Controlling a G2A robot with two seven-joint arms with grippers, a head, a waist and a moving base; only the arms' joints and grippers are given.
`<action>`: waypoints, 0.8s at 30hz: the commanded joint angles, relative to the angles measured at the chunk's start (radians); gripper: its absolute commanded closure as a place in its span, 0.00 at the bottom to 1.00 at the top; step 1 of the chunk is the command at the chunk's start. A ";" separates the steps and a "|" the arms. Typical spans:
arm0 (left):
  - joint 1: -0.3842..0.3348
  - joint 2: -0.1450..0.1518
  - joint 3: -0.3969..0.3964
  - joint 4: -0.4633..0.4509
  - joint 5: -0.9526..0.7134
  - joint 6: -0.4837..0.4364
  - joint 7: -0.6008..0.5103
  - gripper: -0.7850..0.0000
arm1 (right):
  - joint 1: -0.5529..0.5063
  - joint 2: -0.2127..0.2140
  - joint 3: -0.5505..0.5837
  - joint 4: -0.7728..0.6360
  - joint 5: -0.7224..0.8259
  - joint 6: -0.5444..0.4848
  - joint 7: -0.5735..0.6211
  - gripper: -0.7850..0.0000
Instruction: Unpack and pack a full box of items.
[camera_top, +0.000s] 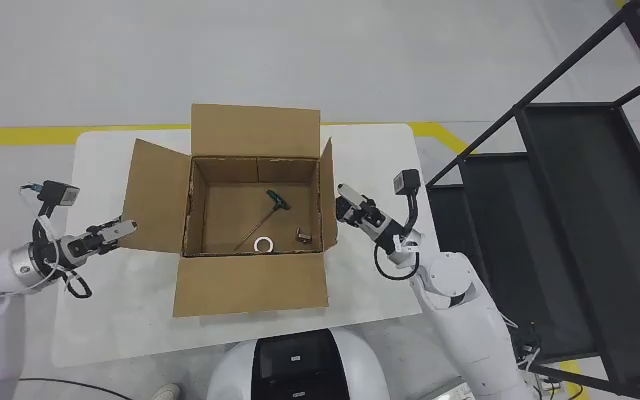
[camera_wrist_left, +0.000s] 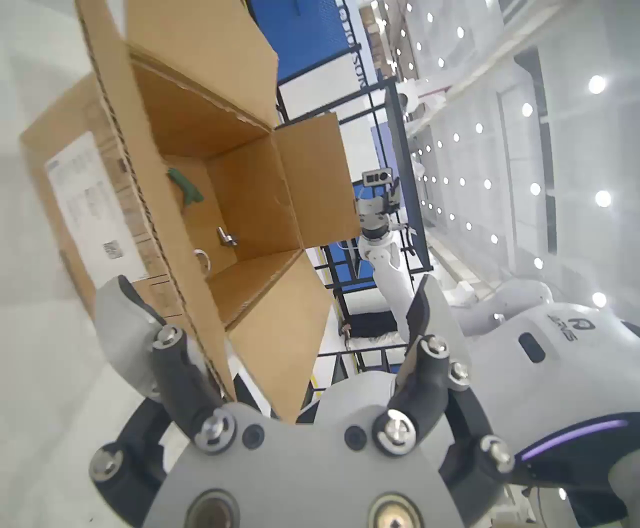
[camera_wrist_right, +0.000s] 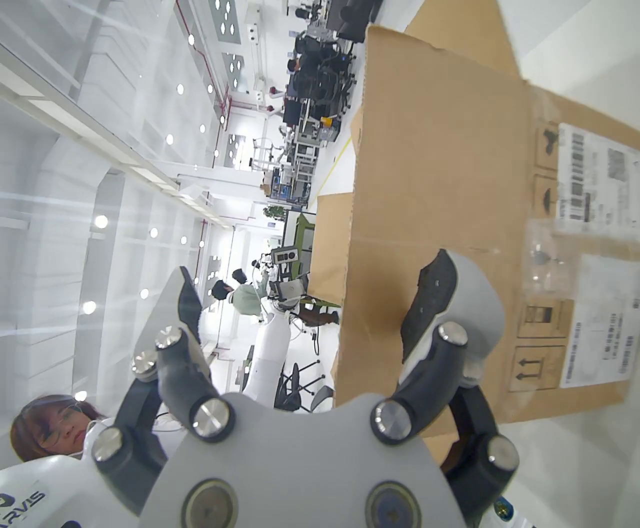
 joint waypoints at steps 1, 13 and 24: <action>0.003 0.000 0.027 -0.035 -0.013 -0.010 0.012 0.00 | 0.040 -0.005 -0.043 0.031 -0.009 -0.015 0.002 0.00; -0.090 0.004 0.247 -0.044 0.071 -0.025 0.028 0.00 | 0.237 -0.024 -0.211 0.228 -0.158 -0.004 0.009 0.00; -0.217 0.000 0.405 0.089 0.163 -0.050 0.052 0.00 | 0.250 -0.017 -0.208 0.236 -0.224 0.027 0.002 0.00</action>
